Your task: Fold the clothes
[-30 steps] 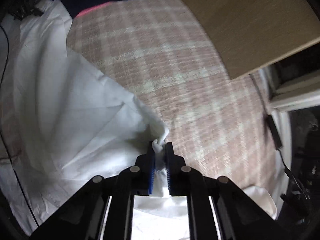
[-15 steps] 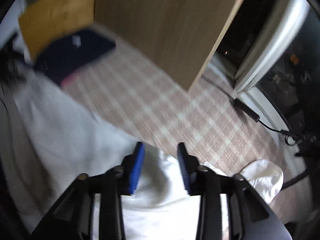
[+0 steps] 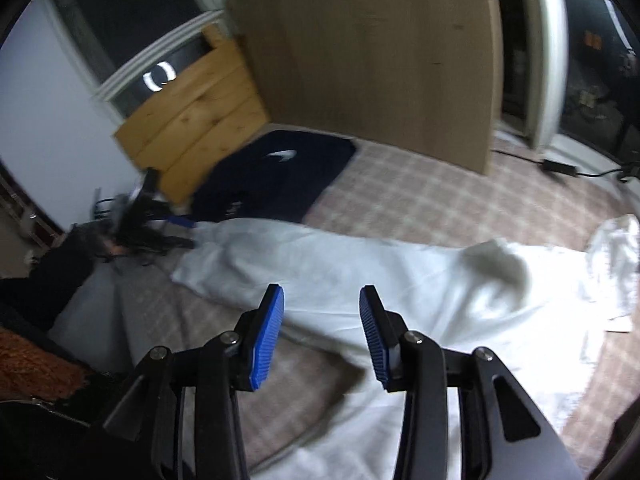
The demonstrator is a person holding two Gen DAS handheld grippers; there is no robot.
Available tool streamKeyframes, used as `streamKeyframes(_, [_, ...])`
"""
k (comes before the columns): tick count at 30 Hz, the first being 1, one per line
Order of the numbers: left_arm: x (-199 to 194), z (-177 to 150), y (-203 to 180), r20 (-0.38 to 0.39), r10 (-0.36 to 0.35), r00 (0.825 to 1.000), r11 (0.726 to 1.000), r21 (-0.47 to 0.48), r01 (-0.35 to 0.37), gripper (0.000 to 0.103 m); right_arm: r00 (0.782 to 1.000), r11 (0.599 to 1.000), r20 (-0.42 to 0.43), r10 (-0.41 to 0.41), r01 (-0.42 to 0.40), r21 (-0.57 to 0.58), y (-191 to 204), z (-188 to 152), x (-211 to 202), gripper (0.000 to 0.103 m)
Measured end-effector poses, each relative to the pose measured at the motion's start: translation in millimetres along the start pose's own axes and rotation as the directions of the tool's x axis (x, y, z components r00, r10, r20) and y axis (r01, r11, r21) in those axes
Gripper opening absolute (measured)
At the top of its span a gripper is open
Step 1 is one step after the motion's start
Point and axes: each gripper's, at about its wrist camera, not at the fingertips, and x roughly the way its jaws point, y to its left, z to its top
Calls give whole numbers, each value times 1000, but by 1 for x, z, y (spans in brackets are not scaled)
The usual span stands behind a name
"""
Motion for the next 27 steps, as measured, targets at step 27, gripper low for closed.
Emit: streamKeyframes(27, [-4,-27,62,127,-208,970,948,-217,232,37,983,970,-149,103,-133,-205,118,54,213,39])
